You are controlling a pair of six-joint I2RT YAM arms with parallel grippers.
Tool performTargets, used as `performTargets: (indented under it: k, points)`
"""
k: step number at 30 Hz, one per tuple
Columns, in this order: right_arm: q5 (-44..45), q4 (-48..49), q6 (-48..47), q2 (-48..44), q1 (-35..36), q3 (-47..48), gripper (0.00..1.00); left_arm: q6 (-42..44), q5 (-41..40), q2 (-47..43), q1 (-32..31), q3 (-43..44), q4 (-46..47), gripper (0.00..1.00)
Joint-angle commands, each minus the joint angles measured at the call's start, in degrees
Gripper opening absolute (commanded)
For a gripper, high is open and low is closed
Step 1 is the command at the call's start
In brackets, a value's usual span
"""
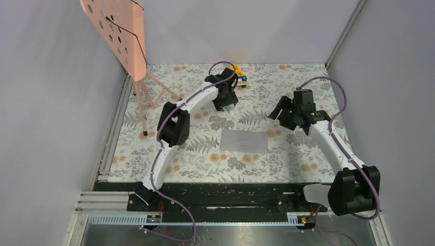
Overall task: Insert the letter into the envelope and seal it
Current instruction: Pick up the solid glue from the center of the board.
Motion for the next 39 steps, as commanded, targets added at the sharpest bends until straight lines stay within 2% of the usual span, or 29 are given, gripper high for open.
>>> performTargets:
  k: [1, 4, 7, 9, 11, 12, 16, 21, 23, 25, 28, 30, 34, 36, 39]
  points:
    - [0.29, -1.39, -1.20, -3.29, -0.25, -1.36, 0.70, -1.23, -7.17, 3.67, -0.89, 4.71, -2.50, 0.59]
    - [0.04, -1.51, -1.19, -4.15, -0.21, -2.16, 0.70, -0.86, -7.64, 6.10, -1.29, 6.76, -3.55, 0.56]
    - [0.00, -1.46, -1.27, -4.74, -0.21, -2.49, 0.70, -0.61, -7.45, 7.29, -1.48, 6.50, -3.58, 0.46]
    - [-0.16, -1.49, -1.21, -5.23, -0.25, -2.70, 0.70, -0.48, -6.72, 7.42, -1.44, 5.58, -3.54, 0.32]
    - [-0.25, -1.47, -1.11, -5.70, -0.25, -2.83, 0.70, 0.12, -5.89, 6.95, -1.47, 4.52, -3.49, 0.08]
    - [-0.33, -1.52, -1.04, -5.94, -0.25, -2.82, 0.70, 1.02, -4.90, 6.42, -1.46, 4.01, -3.15, 0.00]
    - [-0.37, -2.70, -0.84, -7.46, -0.25, -1.85, 0.70, 8.97, 3.33, -0.25, -1.43, -3.50, 3.95, 0.00]
    - [0.15, -4.01, -2.33, -9.16, -0.25, -0.84, 0.72, 23.39, 14.36, -15.38, -1.44, -16.67, 11.34, 0.00]
    - [-0.60, -4.24, -2.61, -8.73, -0.25, -1.12, 0.72, 26.68, 20.27, -21.43, -1.24, -22.32, 14.66, 0.00]
    - [-3.05, -3.33, -2.38, -8.58, -0.25, -2.17, 0.72, 27.75, 29.54, -27.50, -0.84, -28.06, 19.54, 0.00]
    - [-10.20, 0.77, -0.35, -10.64, -0.25, -4.36, 0.71, 23.81, 45.84, -34.60, -0.24, -37.24, 31.61, 0.00]
    - [-15.69, 4.82, 1.22, -13.02, -0.25, -5.64, 0.72, 17.67, 51.87, -39.35, 0.06, -44.61, 43.68, 0.00]
    - [-29.04, 16.75, 5.94, -18.19, -0.23, -7.87, 0.71, 6.93, 55.18, -47.08, 0.18, -52.77, 64.85, 0.00]
    - [-35.85, 26.16, 9.89, -20.13, -0.25, -9.06, 0.71, 1.57, 55.56, -49.84, 0.11, -55.69, 75.94, 0.00]
    - [-41.16, 41.37, 18.56, -22.20, -0.20, -11.79, 0.74, -5.46, 53.85, -53.39, 0.15, -59.82, 87.97, 0.00]
